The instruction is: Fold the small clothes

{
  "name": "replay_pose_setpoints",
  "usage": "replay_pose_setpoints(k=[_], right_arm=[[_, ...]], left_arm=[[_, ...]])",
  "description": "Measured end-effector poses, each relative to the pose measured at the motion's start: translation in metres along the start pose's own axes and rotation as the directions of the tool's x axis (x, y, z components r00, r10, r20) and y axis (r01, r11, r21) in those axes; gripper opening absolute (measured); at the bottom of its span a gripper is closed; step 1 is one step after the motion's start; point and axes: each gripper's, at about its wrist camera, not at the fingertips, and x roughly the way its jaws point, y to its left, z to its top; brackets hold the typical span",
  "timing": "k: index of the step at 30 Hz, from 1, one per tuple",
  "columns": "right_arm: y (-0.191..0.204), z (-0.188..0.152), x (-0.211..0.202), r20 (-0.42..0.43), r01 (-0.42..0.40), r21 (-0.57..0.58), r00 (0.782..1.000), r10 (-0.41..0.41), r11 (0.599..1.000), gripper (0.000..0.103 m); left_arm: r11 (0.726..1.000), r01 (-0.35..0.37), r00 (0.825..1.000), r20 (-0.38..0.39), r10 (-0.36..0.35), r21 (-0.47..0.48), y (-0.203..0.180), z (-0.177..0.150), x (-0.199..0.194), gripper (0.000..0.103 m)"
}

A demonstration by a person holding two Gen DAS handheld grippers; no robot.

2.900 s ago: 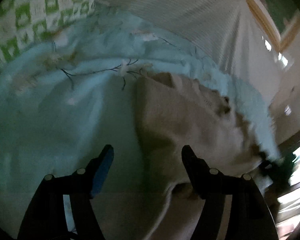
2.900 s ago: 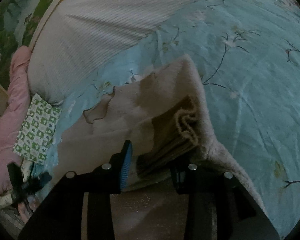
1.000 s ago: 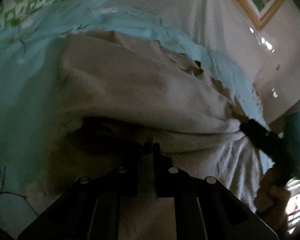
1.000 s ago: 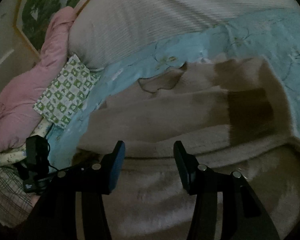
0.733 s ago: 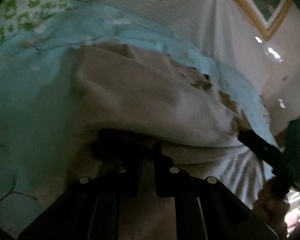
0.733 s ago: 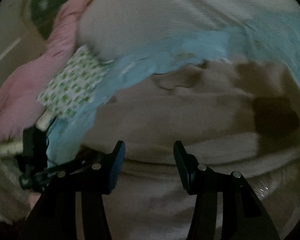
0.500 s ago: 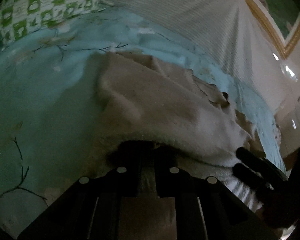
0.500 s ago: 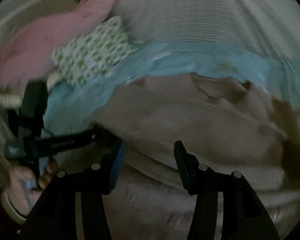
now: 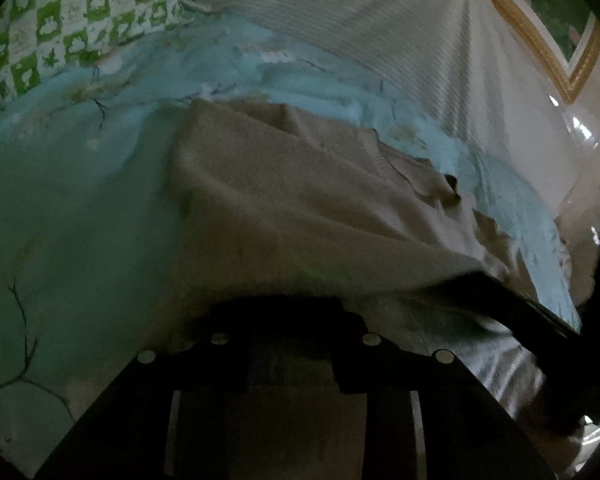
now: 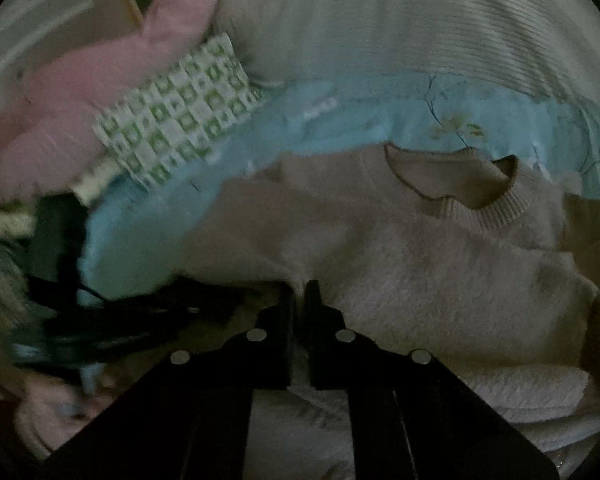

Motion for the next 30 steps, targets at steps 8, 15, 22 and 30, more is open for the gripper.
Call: replay_pose_setpoints(k=[8, 15, 22, 30], right_arm=[[0.006, -0.015, 0.005, -0.061, 0.012, -0.012, 0.998, -0.012, 1.000, 0.007], [-0.010, -0.032, -0.036, -0.034, 0.065, 0.068, 0.997, -0.062, 0.996, 0.009], [-0.032, -0.078, -0.117, -0.009, 0.160, 0.175, 0.987, -0.161, 0.971, 0.010], [-0.040, -0.144, -0.188, -0.008, 0.263, 0.265, 0.963, -0.271, 0.928, 0.041]], left_arm=[[0.978, -0.077, 0.996, 0.034, 0.085, -0.196, 0.035, 0.007, -0.004, 0.019], [0.990, -0.023, 1.000, -0.018, 0.020, -0.136, 0.054, -0.018, -0.037, 0.027], [0.999, -0.049, 0.999, -0.020, 0.049, -0.001, 0.052, -0.060, -0.094, 0.052], [0.997, -0.051, 0.996, -0.067, 0.055, 0.053, 0.065, -0.113, -0.129, 0.056]])
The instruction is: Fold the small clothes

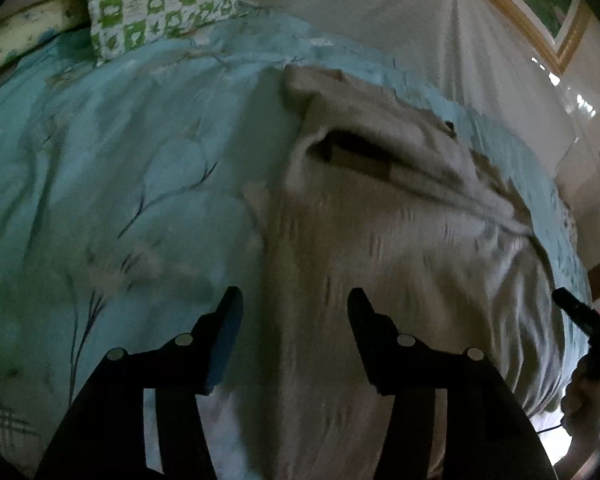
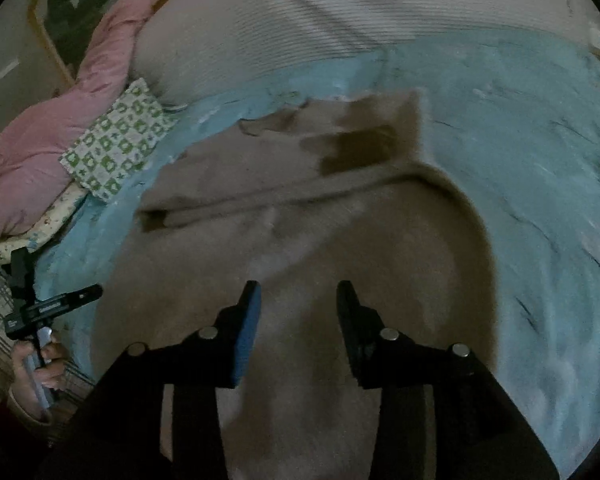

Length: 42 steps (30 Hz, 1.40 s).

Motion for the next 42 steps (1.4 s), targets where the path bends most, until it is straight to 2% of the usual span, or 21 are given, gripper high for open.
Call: replay_pose_setpoints(k=[11, 19, 22, 26, 29, 30, 31, 32, 33, 34, 38, 40, 41, 42], right_arm=[[-0.035, -0.048, -0.052, 0.012, 0.051, 0.096, 0.999, -0.052, 0.994, 0.041], [-0.048, -0.081, -0.078, -0.007, 0.030, 0.107, 1.000, -0.030, 0.994, 0.042], [-0.051, -0.095, -0.083, -0.022, 0.006, 0.092, 1.000, -0.004, 0.996, 0.043], [-0.049, -0.114, -0.086, -0.057, -0.018, 0.049, 0.998, 0.021, 0.999, 0.045], [-0.050, -0.126, -0.085, -0.091, -0.032, 0.030, 0.995, 0.035, 0.999, 0.045], [-0.051, -0.130, -0.084, -0.103, -0.031, 0.024, 0.994, 0.034, 0.999, 0.046], [-0.052, -0.134, -0.084, -0.114, -0.028, 0.021, 0.993, 0.031, 0.999, 0.047], [-0.051, -0.137, -0.083, -0.122, -0.025, 0.023, 0.992, 0.027, 0.999, 0.047], [-0.053, -0.138, -0.082, -0.132, -0.021, 0.026, 0.991, 0.024, 0.999, 0.047], [-0.055, -0.140, -0.081, -0.143, -0.017, 0.029, 0.989, 0.021, 0.999, 0.048], [-0.058, -0.147, -0.074, -0.173, -0.036, 0.029, 0.984, 0.041, 0.999, 0.048], [-0.060, -0.149, -0.067, -0.190, -0.054, 0.030, 0.980, 0.058, 0.998, 0.048], [-0.059, -0.151, -0.062, -0.199, -0.065, 0.031, 0.978, 0.070, 0.997, 0.048], [-0.059, -0.152, -0.057, -0.208, -0.076, 0.031, 0.975, 0.081, 0.997, 0.048]], left_arm=[[1.000, 0.017, 0.999, -0.031, -0.017, 0.022, 0.007, -0.070, -0.024, 0.066], [0.997, 0.016, 0.998, -0.064, -0.012, 0.073, 0.002, -0.107, -0.028, 0.069], [0.996, 0.068, 0.995, -0.082, -0.063, 0.062, 0.006, -0.119, -0.027, 0.069], [0.986, 0.165, 0.978, -0.132, -0.160, 0.030, 0.014, -0.128, -0.018, 0.071], [0.981, 0.190, 0.973, -0.145, -0.181, 0.046, 0.013, -0.130, -0.016, 0.071], [0.979, 0.195, 0.971, -0.149, -0.185, 0.059, 0.012, -0.131, -0.016, 0.067], [0.979, 0.191, 0.973, -0.148, -0.179, 0.070, 0.011, -0.132, -0.017, 0.051], [0.978, 0.191, 0.973, -0.150, -0.176, 0.086, 0.009, -0.135, -0.016, 0.040], [0.975, 0.202, 0.970, -0.158, -0.185, 0.097, 0.008, -0.136, -0.016, 0.022], [0.970, 0.222, 0.965, -0.169, -0.203, 0.101, 0.007, -0.137, -0.015, 0.019], [0.964, 0.235, 0.962, -0.174, -0.212, 0.127, 0.006, -0.138, -0.014, 0.020], [0.958, 0.252, 0.955, -0.199, -0.222, 0.140, 0.002, -0.138, -0.009, 0.041], [0.952, 0.271, 0.946, -0.221, -0.236, 0.144, 0.000, -0.140, -0.005, 0.045], [0.950, 0.271, 0.946, -0.226, -0.233, 0.156, -0.002, -0.142, -0.004, 0.049]])
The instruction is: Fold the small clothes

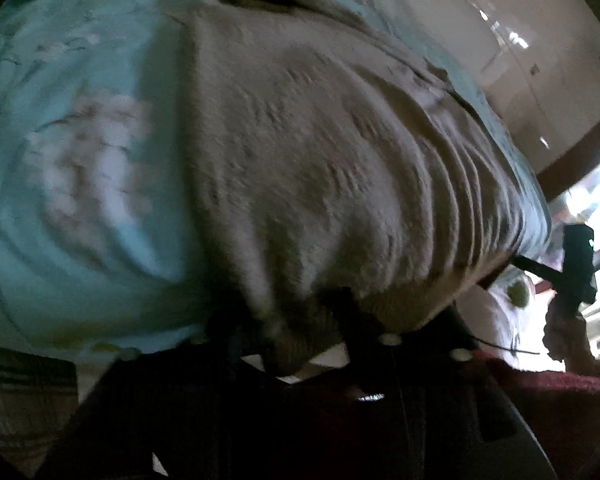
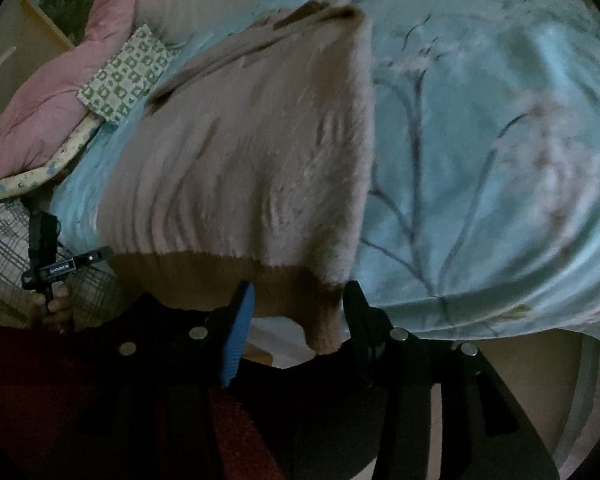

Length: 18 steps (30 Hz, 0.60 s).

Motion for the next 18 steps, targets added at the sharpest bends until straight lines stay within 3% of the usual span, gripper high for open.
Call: replay_pose_setpoints(k=[3, 5, 6, 7, 8, 10, 18], right_arm=[[0.003, 0.000, 0.014, -0.014, 0.000, -0.008, 1.000, 0.000, 1.000, 0.048], [0.007, 0.001, 0.020, -0.010, 0.000, -0.019, 1.000, 0.000, 1.000, 0.047], [0.008, 0.001, 0.021, -0.006, -0.004, -0.027, 1.000, 0.004, 1.000, 0.038], [0.009, 0.002, 0.021, -0.008, -0.015, -0.035, 1.000, 0.015, 0.999, 0.019], [0.010, 0.003, 0.020, -0.014, -0.029, -0.043, 1.000, 0.028, 0.999, 0.013], [0.012, 0.003, 0.014, -0.015, -0.072, -0.056, 0.997, 0.071, 0.996, 0.011], [0.023, 0.021, -0.028, 0.071, -0.282, -0.067, 0.955, 0.286, 0.957, 0.010]], left_arm=[[0.998, -0.025, 1.000, -0.010, 0.025, 0.054, -0.011, -0.001, 0.005, 0.054], [0.997, -0.044, 0.999, 0.001, 0.044, 0.070, -0.012, -0.001, 0.006, 0.047], [0.995, -0.060, 0.998, 0.007, 0.060, 0.077, -0.013, -0.002, 0.006, 0.029], [0.995, -0.062, 0.998, 0.008, 0.062, 0.078, -0.009, -0.003, 0.005, 0.011], [0.997, -0.035, 0.999, 0.004, 0.035, 0.066, -0.006, -0.002, 0.003, 0.009], [0.999, 0.014, 1.000, 0.019, -0.015, 0.048, -0.001, -0.005, -0.007, 0.007], [0.988, 0.129, 0.985, 0.103, -0.138, 0.086, -0.015, -0.001, -0.048, 0.005]])
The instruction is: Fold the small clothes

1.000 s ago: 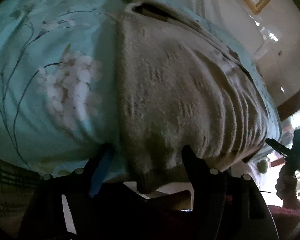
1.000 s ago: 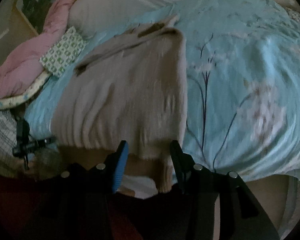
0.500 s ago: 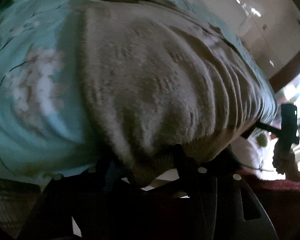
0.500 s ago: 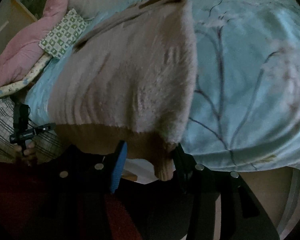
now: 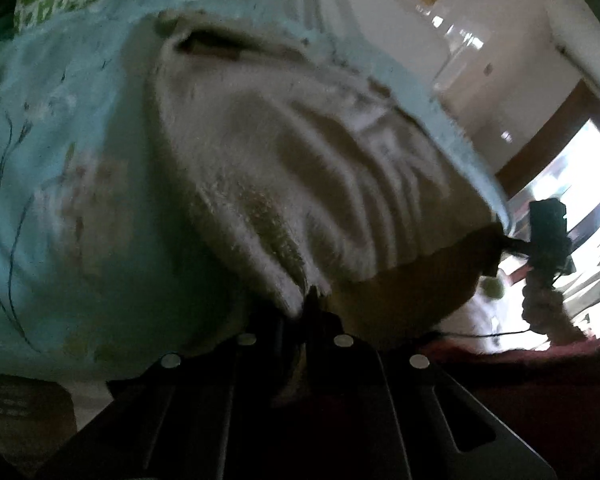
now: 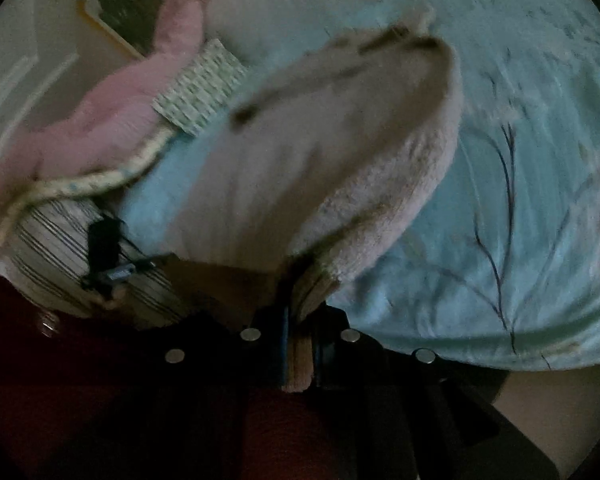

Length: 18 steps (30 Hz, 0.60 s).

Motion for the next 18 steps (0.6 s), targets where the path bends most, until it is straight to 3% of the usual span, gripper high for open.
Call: replay_pose_setpoints(k=[6, 11, 15, 18], right_arm=[[0.010, 0.044, -0.010, 0.144, -0.119, -0.009, 0.982, 0.119, 0.993, 0.009], [0.005, 0.097, -0.007, 0.272, -0.208, 0.006, 0.942, 0.198, 0.978, 0.009], [0.000, 0.145, -0.003, 0.338, -0.198, -0.002, 0.922, 0.187, 0.980, 0.009], [-0.003, 0.187, 0.008, 0.369, -0.155, -0.003, 0.918, 0.146, 0.988, 0.009]], left_arm=[[0.995, 0.100, 0.986, 0.133, -0.098, -0.006, -0.006, 0.044, -0.024, 0.005], [0.991, 0.130, 0.959, 0.257, -0.121, -0.021, 0.000, 0.100, -0.030, 0.005], [0.995, 0.094, 0.924, 0.374, -0.073, -0.038, 0.012, 0.158, -0.029, 0.005], [0.993, 0.096, 0.908, 0.414, -0.059, -0.068, 0.029, 0.200, -0.021, 0.005]])
